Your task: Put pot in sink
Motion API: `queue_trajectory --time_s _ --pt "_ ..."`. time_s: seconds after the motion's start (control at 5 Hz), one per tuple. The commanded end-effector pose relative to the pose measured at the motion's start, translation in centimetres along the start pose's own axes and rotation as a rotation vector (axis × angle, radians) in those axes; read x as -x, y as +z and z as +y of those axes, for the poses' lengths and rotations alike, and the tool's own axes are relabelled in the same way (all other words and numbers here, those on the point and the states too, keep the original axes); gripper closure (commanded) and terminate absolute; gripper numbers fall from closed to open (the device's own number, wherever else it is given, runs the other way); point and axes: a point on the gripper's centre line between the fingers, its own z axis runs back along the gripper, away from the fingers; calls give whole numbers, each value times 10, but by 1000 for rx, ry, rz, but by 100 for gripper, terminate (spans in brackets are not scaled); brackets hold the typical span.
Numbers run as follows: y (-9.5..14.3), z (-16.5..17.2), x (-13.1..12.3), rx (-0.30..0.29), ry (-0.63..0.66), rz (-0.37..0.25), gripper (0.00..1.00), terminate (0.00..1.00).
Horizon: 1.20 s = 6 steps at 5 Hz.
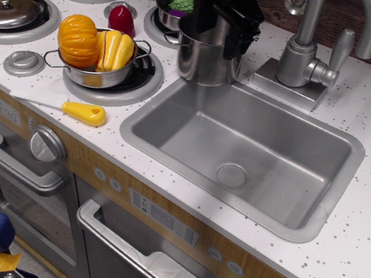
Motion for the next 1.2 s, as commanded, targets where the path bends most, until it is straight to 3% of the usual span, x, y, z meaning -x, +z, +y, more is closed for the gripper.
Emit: queue_trajectory --time_s 0.0,0.4,0.8,1.0 --pt "14 10 -21 -66 -138 -117 0 0" --pt "-20 21 -13 8 -166 -196 0 0" --pt "-45 25 -6 83 -134 -223 0 0" --pt "-46 18 -4 92 -107 -224 100 0"
